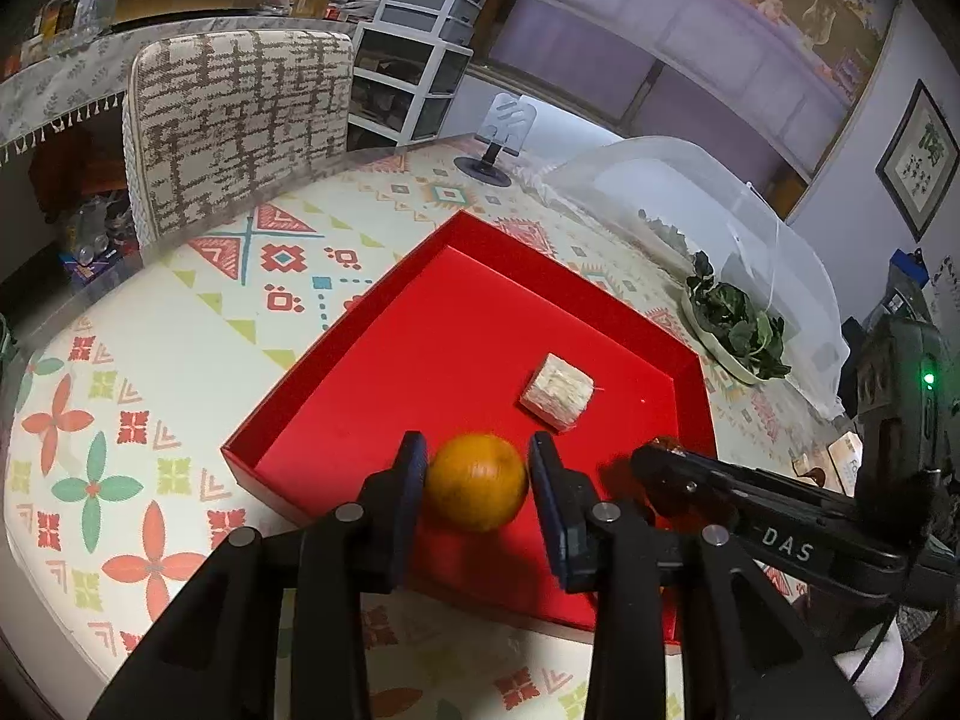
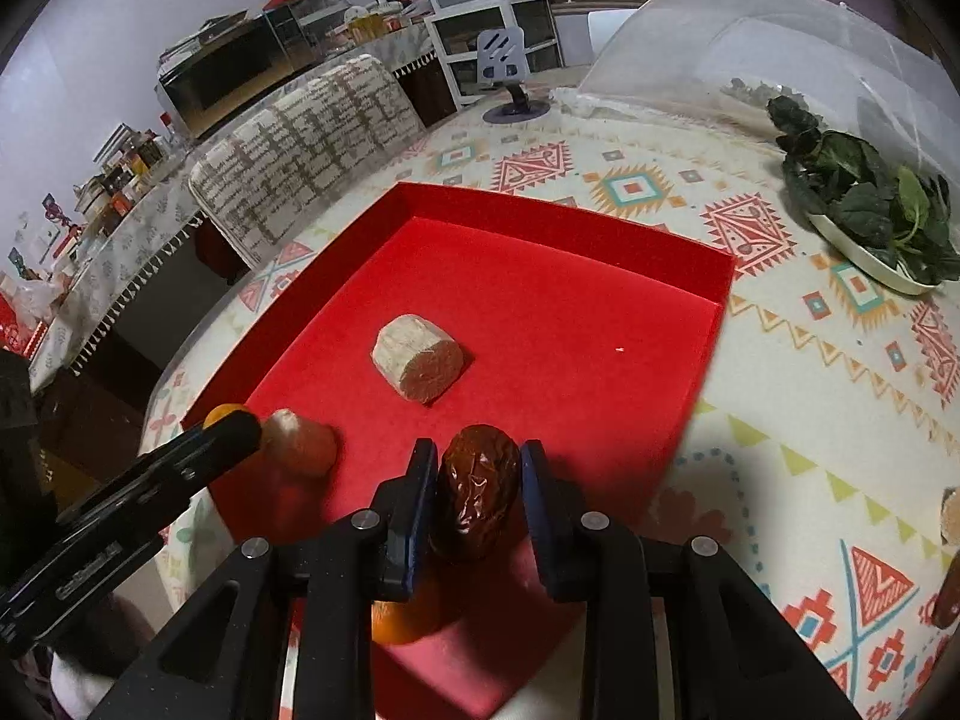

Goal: Organize fruits
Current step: 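Place the mandarin and red date into the red tray, opening both grippers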

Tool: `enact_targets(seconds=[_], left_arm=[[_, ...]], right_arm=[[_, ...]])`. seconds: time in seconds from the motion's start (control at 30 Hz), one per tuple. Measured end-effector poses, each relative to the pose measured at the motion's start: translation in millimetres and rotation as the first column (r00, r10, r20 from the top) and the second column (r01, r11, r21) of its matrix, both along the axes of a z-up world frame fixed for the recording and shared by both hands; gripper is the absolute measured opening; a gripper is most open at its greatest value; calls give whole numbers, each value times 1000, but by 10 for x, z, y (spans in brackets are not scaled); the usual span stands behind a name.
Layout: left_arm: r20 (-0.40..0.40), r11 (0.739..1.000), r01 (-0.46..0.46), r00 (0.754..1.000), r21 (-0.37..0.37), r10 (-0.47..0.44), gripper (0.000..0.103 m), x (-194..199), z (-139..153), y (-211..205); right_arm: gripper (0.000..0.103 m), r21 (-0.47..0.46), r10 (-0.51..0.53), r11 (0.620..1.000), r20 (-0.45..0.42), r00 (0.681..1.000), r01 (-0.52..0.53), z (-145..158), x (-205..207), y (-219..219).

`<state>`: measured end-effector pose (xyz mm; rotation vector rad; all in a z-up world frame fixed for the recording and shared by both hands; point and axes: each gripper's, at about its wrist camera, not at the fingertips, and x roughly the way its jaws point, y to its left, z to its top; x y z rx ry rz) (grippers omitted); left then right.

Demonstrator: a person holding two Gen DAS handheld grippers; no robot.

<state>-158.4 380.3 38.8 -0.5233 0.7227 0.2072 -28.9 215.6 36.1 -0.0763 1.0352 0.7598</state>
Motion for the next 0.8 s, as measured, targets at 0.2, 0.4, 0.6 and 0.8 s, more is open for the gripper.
enact_targets(seconds=[0.2,0.4,0.6,0.8], left_arm=[[21,1000,-17,1000,-18,17,48,-45,58,9],[44,999,-34,998,-25,35,53,-103,158,5],[81,1000,-3,997,-7,4,57,-143,340,-172],[107,997,78,991,17,-80,64,-120,482,-533]], right_arm=[[35,28,-14,1000,-16,1000,14,18,37,-1],[47,60,-28,998,10,1000,27,175,-2,-117],[47,113,-79,991,47,996,73,455,-39,-550],[48,146,-222,967,95,970,207,712,-76,-1566]])
